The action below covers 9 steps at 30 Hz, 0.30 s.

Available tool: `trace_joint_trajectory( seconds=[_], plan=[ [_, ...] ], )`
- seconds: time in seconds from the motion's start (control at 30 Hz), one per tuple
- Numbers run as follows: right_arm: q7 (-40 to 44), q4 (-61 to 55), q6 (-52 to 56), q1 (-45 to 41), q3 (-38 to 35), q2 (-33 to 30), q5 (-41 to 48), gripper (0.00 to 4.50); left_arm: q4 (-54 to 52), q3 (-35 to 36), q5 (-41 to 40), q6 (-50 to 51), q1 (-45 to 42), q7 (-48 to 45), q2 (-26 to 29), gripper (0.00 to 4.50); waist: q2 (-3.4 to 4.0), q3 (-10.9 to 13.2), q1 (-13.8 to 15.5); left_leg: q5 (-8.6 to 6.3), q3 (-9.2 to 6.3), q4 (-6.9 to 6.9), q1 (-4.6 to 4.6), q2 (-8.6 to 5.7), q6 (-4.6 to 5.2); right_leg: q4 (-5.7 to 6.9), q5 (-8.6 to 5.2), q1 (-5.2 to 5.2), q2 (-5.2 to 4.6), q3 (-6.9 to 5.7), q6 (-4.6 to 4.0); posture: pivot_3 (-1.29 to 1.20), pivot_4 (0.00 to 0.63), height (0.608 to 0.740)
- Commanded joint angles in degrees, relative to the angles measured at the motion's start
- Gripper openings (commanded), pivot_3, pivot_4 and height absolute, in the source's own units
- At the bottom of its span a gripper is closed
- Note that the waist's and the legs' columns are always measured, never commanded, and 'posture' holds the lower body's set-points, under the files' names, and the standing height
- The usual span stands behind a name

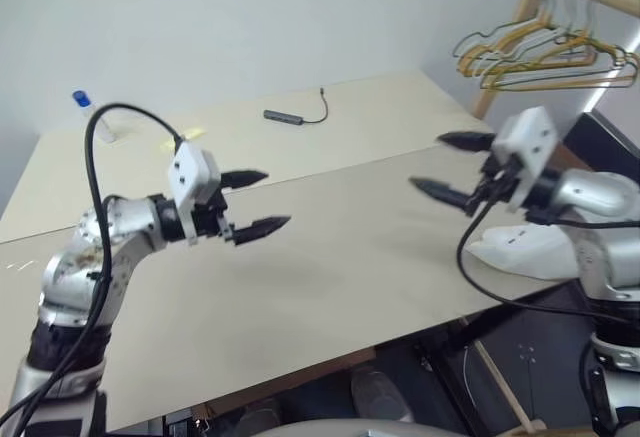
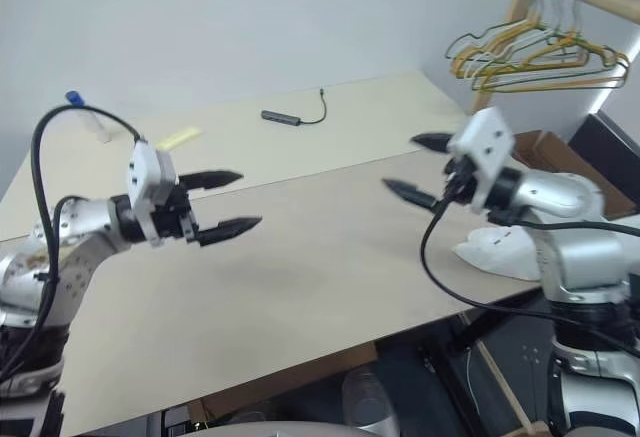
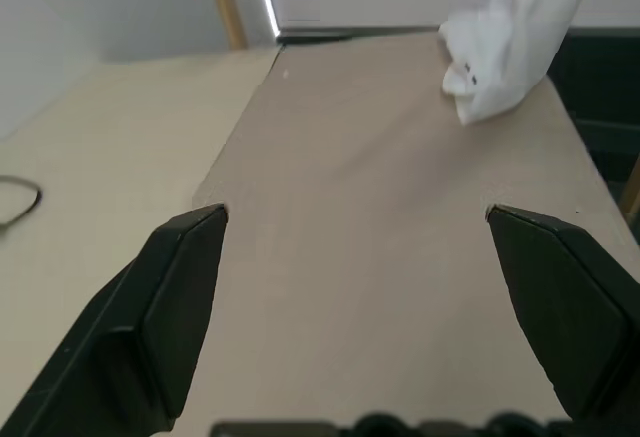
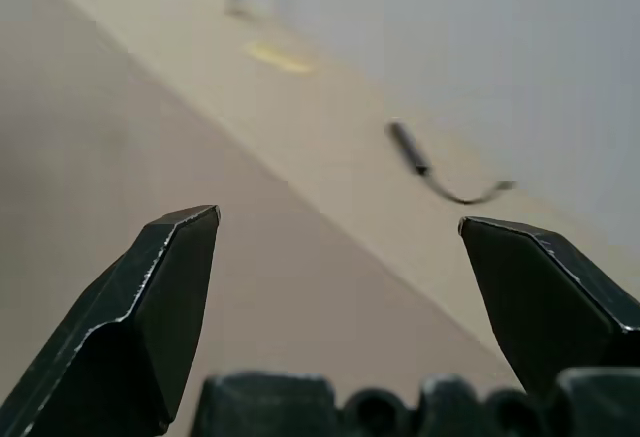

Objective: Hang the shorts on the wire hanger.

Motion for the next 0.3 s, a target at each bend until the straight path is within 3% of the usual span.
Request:
trace_joint_trajectory(
  seconds=[0.03, 0.2, 0.3],
  plan=[
    [4.02, 2.51, -2.54, -3.77, 1.39, 0.67, -0.75, 4.48, -5.6, 4.4, -2.32, 0.32, 2.06, 0.72, 1.17, 4.49, -0.01, 0.07, 2.62, 0.0, -0.01, 0.0, -0.06, -0.01, -0.01, 0.01, 0.01, -0.1, -0.02, 0.0, -0.03, -0.09, 0.0, 0.74],
    [6.93, 4.86, -2.94, -5.2, 1.46, 0.62, -1.16, 4.48, -7.89, 6.56, -3.72, 1.5, 3.81, 1.85, 1.51, 4.49, -0.01, 0.07, 8.13, 0.02, -0.13, 0.02, -0.44, -0.05, -0.05, 0.04, 0.11, -0.78, -0.04, -0.14, -0.18, -0.07, 0.0, 0.74],
    [7.52, 4.82, -2.83, -5.32, 1.51, 0.74, -1.35, 4.48, -8.37, 6.68, -4.21, 1.8, 3.64, 2.62, 0.91, 4.49, -0.01, 0.07, 9.3, 0.04, -0.13, 0.02, -0.52, -0.07, -0.09, 0.05, 0.15, -0.83, -0.04, -0.16, -0.24, -0.07, 0.0, 0.74]
  ],
)
